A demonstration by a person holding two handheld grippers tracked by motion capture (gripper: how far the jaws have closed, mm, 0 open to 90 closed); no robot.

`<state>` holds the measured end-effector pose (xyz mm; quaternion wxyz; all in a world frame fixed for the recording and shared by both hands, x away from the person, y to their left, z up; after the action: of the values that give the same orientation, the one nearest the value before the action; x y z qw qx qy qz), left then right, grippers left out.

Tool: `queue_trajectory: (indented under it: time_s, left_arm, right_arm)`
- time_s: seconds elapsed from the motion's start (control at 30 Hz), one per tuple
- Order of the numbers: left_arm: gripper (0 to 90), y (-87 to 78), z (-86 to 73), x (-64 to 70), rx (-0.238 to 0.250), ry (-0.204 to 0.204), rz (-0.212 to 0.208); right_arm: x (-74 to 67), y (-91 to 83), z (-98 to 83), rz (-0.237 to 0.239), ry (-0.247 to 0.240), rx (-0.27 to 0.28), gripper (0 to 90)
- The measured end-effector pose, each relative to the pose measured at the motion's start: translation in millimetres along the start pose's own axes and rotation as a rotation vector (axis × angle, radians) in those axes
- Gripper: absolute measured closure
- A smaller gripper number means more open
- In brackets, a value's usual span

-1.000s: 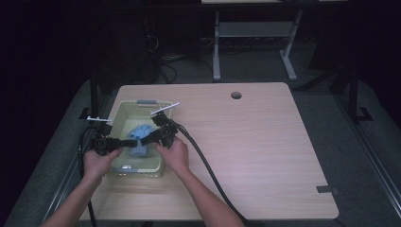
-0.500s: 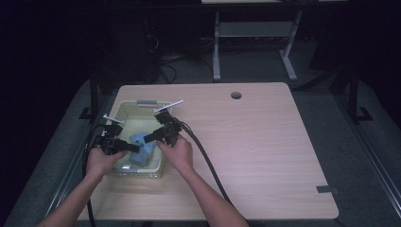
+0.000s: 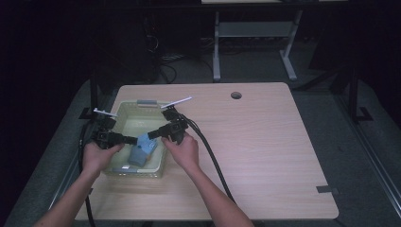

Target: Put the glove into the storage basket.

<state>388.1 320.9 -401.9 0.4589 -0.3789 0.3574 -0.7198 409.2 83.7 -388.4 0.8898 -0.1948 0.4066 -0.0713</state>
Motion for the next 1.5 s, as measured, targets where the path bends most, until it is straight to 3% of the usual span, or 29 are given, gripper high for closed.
queue_trajectory:
  time_s: [0.07,0.1,0.17,0.2,0.23,0.27,0.3,0.33,0.43,0.67,0.83,0.9,1.1,1.37,1.5]
  left_arm:
    - [72.8,3.8,0.6,1.7,-0.011,0.009,0.015]
    - [72.8,11.7,1.6,4.1,-0.046,0.025,0.036]
    - [73.7,14.6,1.8,6.3,-0.053,0.016,0.042]
    - [74.3,20.6,2.4,9.3,-0.074,0.036,0.074]
    - [75.2,20.6,2.4,9.3,-0.074,0.036,0.074]
    - [75.7,26.5,2.8,10.0,-0.117,0.072,0.1]
    - [75.7,26.5,2.8,10.0,-0.117,0.072,0.1]
    - [75.7,31.7,2.5,12.1,-0.146,0.078,0.122]
    - [74.8,33.5,3.0,11.9,-0.156,0.09,0.119]
    - [73.1,23.4,5.7,10.9,-0.06,0.038,0.086]
    - [70.0,18.9,6.1,8.9,-0.05,0.039,0.065]
    - [65.7,14.0,7.5,7.7,-0.015,0.012,0.032]
    - [63.3,7.9,11.1,9.8,0.017,0.009,0.034]
    - [61.1,6.9,9.2,6.6,0.03,-0.004,0.014]
    - [60.3,2.3,11.0,8.3,0.06,-0.013,-0.003]
  right_arm:
    - [-0.1,-1.4,-0.1,0.001,0.002,0.0,74.8]
    - [-0.2,-3.3,-0.2,0.002,0.008,0.007,74.1]
    - [0.4,-4.6,-0.5,0.002,0.001,0.002,73.6]
    - [0.2,-6.0,-0.8,0.0,0.001,0.001,72.5]
    - [0.2,-6.0,-0.8,0.0,0.001,0.001,72.5]
    - [0.0,-7.0,-1.2,-0.001,-0.002,-0.002,71.8]
    - [-0.5,-7.8,-1.3,0.0,-0.002,0.002,71.6]
    - [-1.1,-8.5,-1.4,0.003,0.0,0.003,71.5]
    - [-1.5,-10.3,-1.4,0.003,-0.004,0.004,70.9]
    - [3.8,-16.6,-3.5,0.006,0.014,0.02,68.3]
    - [6.4,-17.7,-5.5,0.005,0.023,0.02,66.5]
    - [7.4,-19.7,-5.3,0.005,0.02,0.026,64.6]
    - [7.7,-26.9,-3.9,0.005,0.022,0.039,61.8]
    - [11.5,-36.6,-2.8,-0.008,0.025,0.053,60.3]
    - [11.1,-40.5,-2.7,-0.016,0.023,0.055,59.7]
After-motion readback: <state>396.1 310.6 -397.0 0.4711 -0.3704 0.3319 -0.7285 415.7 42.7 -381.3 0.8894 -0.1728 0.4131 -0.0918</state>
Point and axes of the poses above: each handheld gripper's, and its own axes: y roughly forward along the jaws, z roughly out of its top, x roughly to its right, the point moved 1 cm from there along y, roughly forward along the jaws, and after that the axes turned 13 degrees about z, right-handed, at the moved point
